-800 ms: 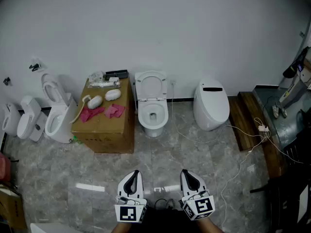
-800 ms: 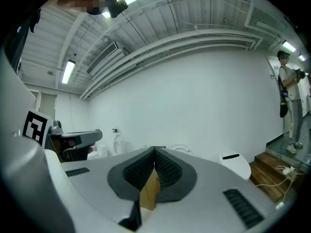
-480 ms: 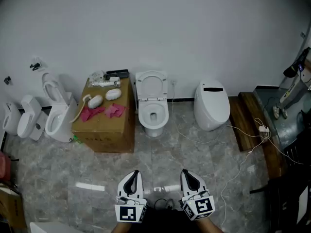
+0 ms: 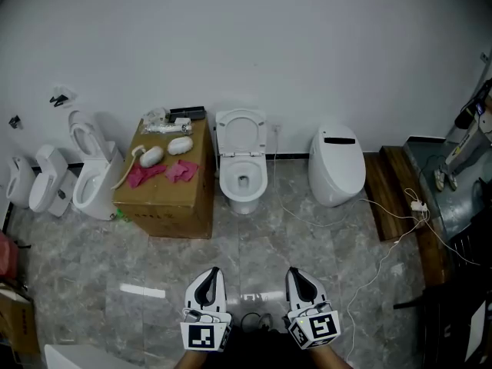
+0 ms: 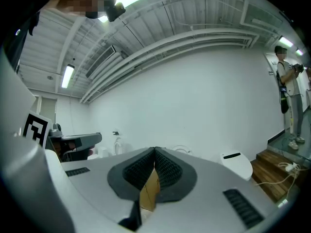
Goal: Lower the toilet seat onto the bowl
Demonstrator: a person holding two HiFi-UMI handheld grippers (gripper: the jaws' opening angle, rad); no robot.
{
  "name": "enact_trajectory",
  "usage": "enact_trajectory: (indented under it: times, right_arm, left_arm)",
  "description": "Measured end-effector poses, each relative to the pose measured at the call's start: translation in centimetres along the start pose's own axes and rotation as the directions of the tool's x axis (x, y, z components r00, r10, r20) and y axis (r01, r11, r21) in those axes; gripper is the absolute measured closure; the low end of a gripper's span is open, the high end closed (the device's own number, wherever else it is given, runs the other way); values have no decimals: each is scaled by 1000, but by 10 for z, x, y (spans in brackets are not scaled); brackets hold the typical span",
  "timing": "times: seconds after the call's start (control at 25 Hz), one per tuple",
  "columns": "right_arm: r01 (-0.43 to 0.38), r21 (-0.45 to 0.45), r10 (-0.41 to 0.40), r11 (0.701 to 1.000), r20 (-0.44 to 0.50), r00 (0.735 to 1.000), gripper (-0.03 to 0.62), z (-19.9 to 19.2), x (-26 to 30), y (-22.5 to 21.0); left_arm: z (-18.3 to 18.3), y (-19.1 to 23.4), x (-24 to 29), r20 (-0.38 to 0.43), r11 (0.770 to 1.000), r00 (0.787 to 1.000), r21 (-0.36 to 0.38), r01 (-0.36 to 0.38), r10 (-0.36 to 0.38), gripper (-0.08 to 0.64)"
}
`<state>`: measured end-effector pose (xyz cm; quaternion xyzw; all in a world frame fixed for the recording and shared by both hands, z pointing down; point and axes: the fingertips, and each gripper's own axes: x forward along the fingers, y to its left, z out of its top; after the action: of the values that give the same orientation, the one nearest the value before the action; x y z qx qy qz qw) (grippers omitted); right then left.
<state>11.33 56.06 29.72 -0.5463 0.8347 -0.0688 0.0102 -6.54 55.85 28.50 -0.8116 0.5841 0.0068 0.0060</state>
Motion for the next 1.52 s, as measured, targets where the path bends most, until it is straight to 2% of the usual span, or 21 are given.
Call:
enact_trajectory:
  times: [0.28, 0.56, 0.68, 0.76, 0.84, 1.0, 1.12, 1.44, 1.52]
  right_arm:
    - [-37, -18, 37, 999, -20, 999, 566, -9, 0, -22]
    - [-74, -6, 74, 997, -23, 997, 565, -14, 10, -41]
    - [-80, -1, 80, 997, -33, 996, 565, -16, 22, -48]
    - [-75, 2, 75, 997, -34, 997, 565, -16, 36, -54]
    - [-72, 1, 72, 997, -36, 997, 566, -17, 55, -59]
    - [-57, -14, 57, 998, -43, 997, 565, -20, 102, -68]
    - [-38, -21, 37, 999, -50, 998, 565, -19, 152, -76]
    - [13, -19, -14, 1000, -50, 999, 565, 5, 295, -88]
    - [36, -18, -36, 999, -46, 998, 566, 9, 325, -91]
  left_arm:
    - [-3, -24, 9, -62, 999, 998, 43, -17, 19, 549]
    - [-2, -37, 24, -54, 998, 998, 54, -42, 45, 549]
    - [5, -33, 39, 4, 998, 999, 35, -46, 46, 549]
    - [-3, -25, 53, -28, 997, 998, 56, -50, 52, 549]
    - [-12, -13, 72, -68, 997, 996, 63, -52, 57, 549]
    - [-6, 14, 121, 16, 999, 999, 10, -42, 42, 549]
    - [-11, 40, 166, 29, 1000, 1000, -12, -11, 11, 551]
    - [-7, 112, 289, -15, 997, 997, -7, 80, -81, 549]
    - [-13, 128, 312, -56, 995, 993, 6, 101, -100, 549]
